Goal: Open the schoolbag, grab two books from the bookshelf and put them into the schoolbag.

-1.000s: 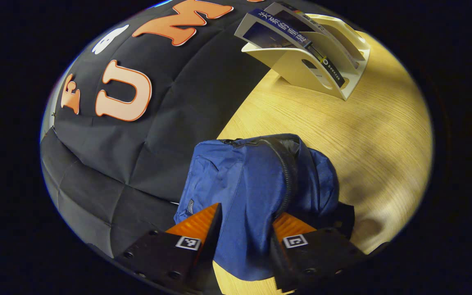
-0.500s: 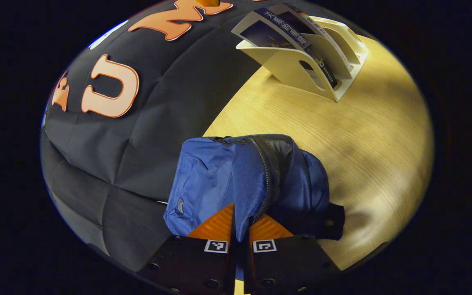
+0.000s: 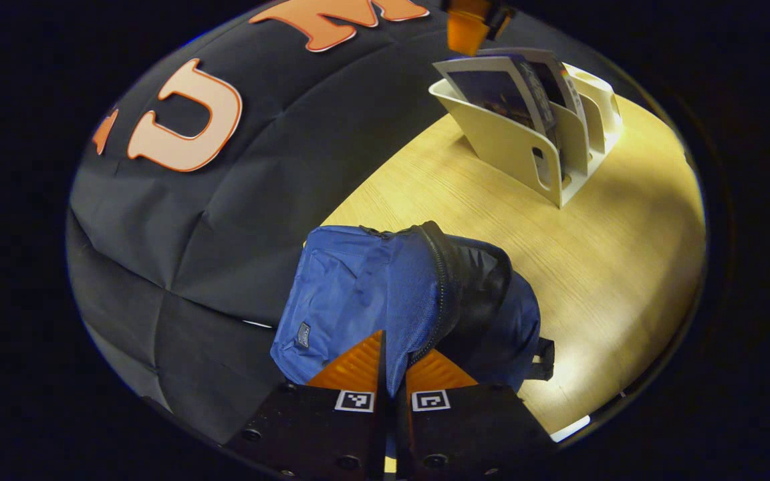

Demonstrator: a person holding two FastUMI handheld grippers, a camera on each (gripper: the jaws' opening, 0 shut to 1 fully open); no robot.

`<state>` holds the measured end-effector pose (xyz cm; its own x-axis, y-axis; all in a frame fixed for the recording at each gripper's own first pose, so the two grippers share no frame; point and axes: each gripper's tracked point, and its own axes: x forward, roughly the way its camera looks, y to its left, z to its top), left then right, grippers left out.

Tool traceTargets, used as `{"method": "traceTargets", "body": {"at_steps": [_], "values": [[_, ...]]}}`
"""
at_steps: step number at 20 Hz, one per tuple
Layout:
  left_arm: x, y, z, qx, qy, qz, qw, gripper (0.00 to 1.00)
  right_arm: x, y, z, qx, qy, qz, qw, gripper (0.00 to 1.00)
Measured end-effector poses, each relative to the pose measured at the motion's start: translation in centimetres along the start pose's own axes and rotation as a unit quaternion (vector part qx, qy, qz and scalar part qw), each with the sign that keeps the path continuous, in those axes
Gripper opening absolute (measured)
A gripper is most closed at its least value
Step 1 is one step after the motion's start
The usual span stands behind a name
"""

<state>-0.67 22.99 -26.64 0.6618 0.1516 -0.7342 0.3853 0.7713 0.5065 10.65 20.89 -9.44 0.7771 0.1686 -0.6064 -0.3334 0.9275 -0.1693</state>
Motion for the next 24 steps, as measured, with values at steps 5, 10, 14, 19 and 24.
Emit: {"method": "traceTargets", "body": {"at_steps": [5, 10, 14, 19, 24], "values": [[-1.0, 2.6, 1.1, -0.018, 0.007, -0.038, 0.999, 0.06, 1.3, 0.8, -1.3, 0.010, 0.059, 0.017, 0.998, 0.97], [-0.9, 3.7, 1.4, -0.014, 0.021, -0.080, 0.996, 0.06, 2.4, 1.8, -2.8, 0.023, 0.118, 0.035, 0.992, 0.95], [-0.9, 4.5, 1.7, -0.017, 0.029, -0.091, 0.995, 0.06, 3.3, 2.5, -3.1, 0.077, 0.174, 0.052, 0.980, 0.89], [-0.6, 3.5, 1.3, -0.034, 0.033, -0.103, 0.993, 0.06, 4.6, 1.9, -3.5, 0.117, 0.234, 0.044, 0.964, 0.57], [-0.4, 3.1, 0.8, -0.043, 0.034, -0.108, 0.993, 0.06, 5.0, 0.2, -5.0, 0.103, 0.284, 0.005, 0.953, 0.48]]}}
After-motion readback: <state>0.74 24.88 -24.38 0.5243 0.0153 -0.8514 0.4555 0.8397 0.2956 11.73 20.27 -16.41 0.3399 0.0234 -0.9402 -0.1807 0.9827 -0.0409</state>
